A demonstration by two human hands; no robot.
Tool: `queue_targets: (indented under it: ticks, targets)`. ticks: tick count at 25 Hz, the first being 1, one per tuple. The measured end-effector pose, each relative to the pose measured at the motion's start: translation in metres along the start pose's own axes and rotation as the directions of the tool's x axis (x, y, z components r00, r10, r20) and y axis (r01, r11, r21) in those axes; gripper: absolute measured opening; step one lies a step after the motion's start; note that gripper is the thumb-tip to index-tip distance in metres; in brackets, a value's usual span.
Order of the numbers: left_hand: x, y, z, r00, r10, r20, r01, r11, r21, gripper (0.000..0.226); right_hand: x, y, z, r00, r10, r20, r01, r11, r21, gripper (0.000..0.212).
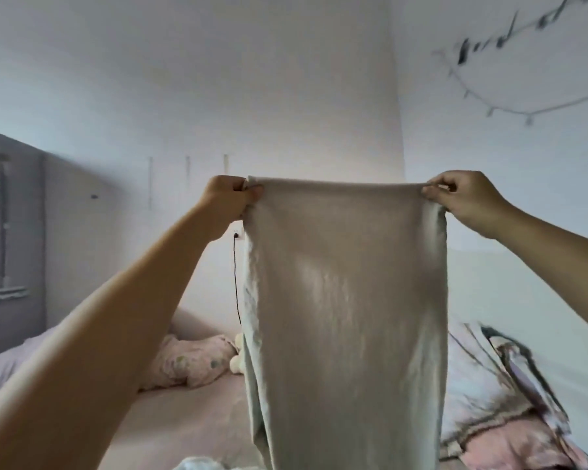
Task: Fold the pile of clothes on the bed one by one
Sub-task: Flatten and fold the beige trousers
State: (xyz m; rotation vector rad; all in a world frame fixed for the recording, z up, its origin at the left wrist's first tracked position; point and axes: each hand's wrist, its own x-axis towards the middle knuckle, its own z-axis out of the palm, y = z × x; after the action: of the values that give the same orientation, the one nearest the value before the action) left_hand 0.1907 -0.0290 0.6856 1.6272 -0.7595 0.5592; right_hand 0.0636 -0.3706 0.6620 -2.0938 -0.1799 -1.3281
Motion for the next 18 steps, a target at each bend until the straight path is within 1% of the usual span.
queue_targets:
  ticks: [1,4,6,7,9,11,12,13,15,17,18]
  targets:
    - [0.007,0.004,-0.003,1.0,0.004,-0.007,-0.004,1.0,-0.008,0.01,0.01,-0.007,-0.003,1.0,0.009,-0.01,-0.008,0.999,0.044,0.017]
    - [0.014,0.016,-0.012,0.999,0.008,-0.048,-0.009,1.0,-0.027,0.012,0.034,-0.03,-0.008,0.997,0.068,0.027,-0.072,0.983,0.17,0.016]
    - [0.013,0.022,-0.018,0.998,-0.006,-0.068,0.002,0.998,-0.056,0.016,0.044,-0.041,-0.012,0.994,0.099,0.053,-0.108,0.971,0.215,0.017]
    - [0.012,0.027,-0.021,0.997,-0.013,-0.075,0.007,0.996,-0.088,0.019,0.047,-0.046,-0.015,0.992,0.108,0.068,-0.121,0.966,0.23,0.017]
    - [0.005,0.038,-0.022,0.994,-0.05,-0.098,0.028,0.977,-0.21,0.022,0.048,-0.055,-0.015,0.99,0.124,0.073,-0.14,0.95,0.278,0.016]
    - [-0.001,0.044,-0.02,0.984,-0.12,-0.134,0.068,0.938,-0.341,0.018,0.046,-0.066,-0.014,0.99,0.137,0.035,-0.14,0.907,0.397,0.009]
    - [-0.003,0.045,-0.02,0.982,-0.126,-0.139,0.07,0.933,-0.354,0.017,0.043,-0.071,-0.014,0.99,0.139,0.025,-0.135,0.883,0.449,0.007]
    - [-0.005,0.047,-0.022,0.987,-0.096,-0.133,0.05,0.949,-0.311,0.021,0.04,-0.076,-0.016,0.991,0.132,0.027,-0.129,0.874,0.468,0.007]
    - [-0.007,0.052,-0.031,0.996,-0.005,-0.092,-0.016,0.975,-0.224,0.03,0.034,-0.085,-0.025,0.991,0.13,0.022,-0.126,0.884,0.45,0.011]
    - [-0.008,0.059,-0.042,0.996,0.059,-0.064,-0.074,0.958,-0.277,0.028,0.029,-0.089,-0.033,0.994,0.113,-0.006,-0.103,0.919,0.381,0.015]
    - [-0.011,0.061,-0.045,0.997,0.063,-0.039,-0.071,0.961,-0.267,0.026,0.025,-0.089,-0.034,0.994,0.105,0.006,-0.101,0.938,0.331,0.018]
